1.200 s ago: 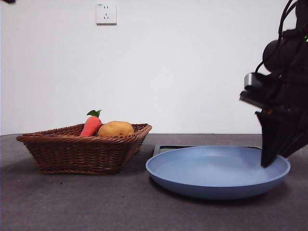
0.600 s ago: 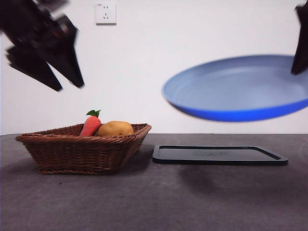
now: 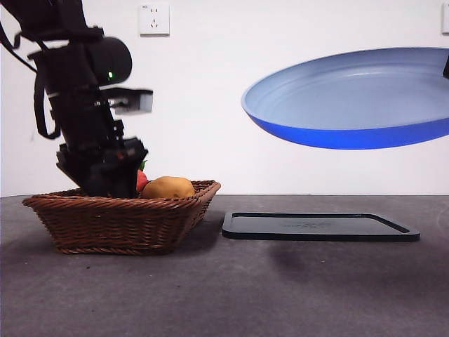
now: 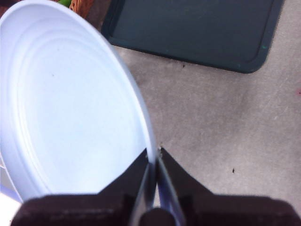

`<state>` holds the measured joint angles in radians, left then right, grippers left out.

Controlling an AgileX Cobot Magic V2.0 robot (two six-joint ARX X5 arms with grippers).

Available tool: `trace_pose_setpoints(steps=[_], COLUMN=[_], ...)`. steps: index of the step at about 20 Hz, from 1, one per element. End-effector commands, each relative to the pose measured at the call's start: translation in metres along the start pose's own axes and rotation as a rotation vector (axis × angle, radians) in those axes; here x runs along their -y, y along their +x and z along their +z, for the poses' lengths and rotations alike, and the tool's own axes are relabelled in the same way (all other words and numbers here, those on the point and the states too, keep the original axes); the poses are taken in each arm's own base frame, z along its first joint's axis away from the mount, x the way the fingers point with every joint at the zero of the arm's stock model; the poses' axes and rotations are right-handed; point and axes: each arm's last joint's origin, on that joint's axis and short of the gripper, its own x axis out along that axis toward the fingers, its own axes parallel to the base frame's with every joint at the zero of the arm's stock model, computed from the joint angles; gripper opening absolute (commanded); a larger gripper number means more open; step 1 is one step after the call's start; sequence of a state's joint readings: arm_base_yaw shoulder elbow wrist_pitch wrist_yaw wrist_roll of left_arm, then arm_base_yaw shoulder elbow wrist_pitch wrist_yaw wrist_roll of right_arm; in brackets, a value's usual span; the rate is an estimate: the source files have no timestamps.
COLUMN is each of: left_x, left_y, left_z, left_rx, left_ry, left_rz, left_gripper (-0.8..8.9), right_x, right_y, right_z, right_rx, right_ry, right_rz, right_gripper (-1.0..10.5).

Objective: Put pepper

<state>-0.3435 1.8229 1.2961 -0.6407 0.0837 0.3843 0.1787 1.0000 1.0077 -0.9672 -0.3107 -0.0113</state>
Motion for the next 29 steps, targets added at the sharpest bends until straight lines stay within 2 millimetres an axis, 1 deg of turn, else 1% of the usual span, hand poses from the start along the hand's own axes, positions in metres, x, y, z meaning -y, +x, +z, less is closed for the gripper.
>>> trace_pose_setpoints(steps=[1, 7, 9, 11, 13, 14, 18, 20, 22, 24, 26, 29], left_x=[0.001, 0.003, 0.003, 0.005, 0.005, 0.005, 0.005, 0.006, 0.006, 0.010, 0.015, 0.031], left_y=[0.012, 0.029, 0.030, 0.030, 0.030, 0.029, 0.020, 0.011, -0.005, -0.026, -0.053, -0.099], left_z=[0.005, 0.002, 0.002, 0.003, 0.003, 0.002, 0.003, 0.005, 0.007, 0.010, 0.011, 0.012], left_rx=[-0.003, -0.045, -0.047, -0.045, -0.048, -0.050, -0.040, -0.019, 0.012, 0.060, 0.123, 0.271], left_ry=[0.021, 0.024, 0.021, 0.024, 0.019, 0.019, 0.018, 0.019, 0.020, 0.009, 0.020, 0.021], left_rz=[-0.003, -0.021, -0.021, -0.021, -0.023, -0.024, -0.019, -0.011, -0.001, 0.008, 0.024, -0.035], left_gripper=[4.01, 3.96, 3.21, 2.11, 1.40, 1.25, 1.21, 1.21, 1.20, 1.12, 1.12, 1.12], right_x=[-0.001, -0.001, -0.001, -0.001, -0.001, -0.001, -0.001, -0.001, -0.001, 0.000, 0.002, 0.009], right_y=[-0.001, -0.001, -0.001, -0.001, -0.001, -0.001, -0.001, -0.001, -0.001, 0.002, 0.009, 0.031], right_z=[0.004, 0.004, 0.004, 0.004, 0.004, 0.004, 0.004, 0.004, 0.005, 0.006, 0.008, 0.019], right_rx=[0.017, 0.017, 0.017, 0.018, 0.022, 0.022, 0.022, 0.022, 0.021, 0.013, -0.007, -0.033], right_ry=[0.002, 0.001, 0.000, -0.005, -0.008, -0.008, -0.008, -0.007, -0.007, 0.004, 0.016, 0.070], right_rz=[0.006, 0.006, 0.006, 0.005, 0.005, 0.005, 0.005, 0.005, 0.005, 0.005, 0.006, 0.009], right_gripper=[0.0, 0.0, 0.0, 0.0, 0.0, 0.0, 0.0, 0.0, 0.0, 0.0, 0.0, 0.0])
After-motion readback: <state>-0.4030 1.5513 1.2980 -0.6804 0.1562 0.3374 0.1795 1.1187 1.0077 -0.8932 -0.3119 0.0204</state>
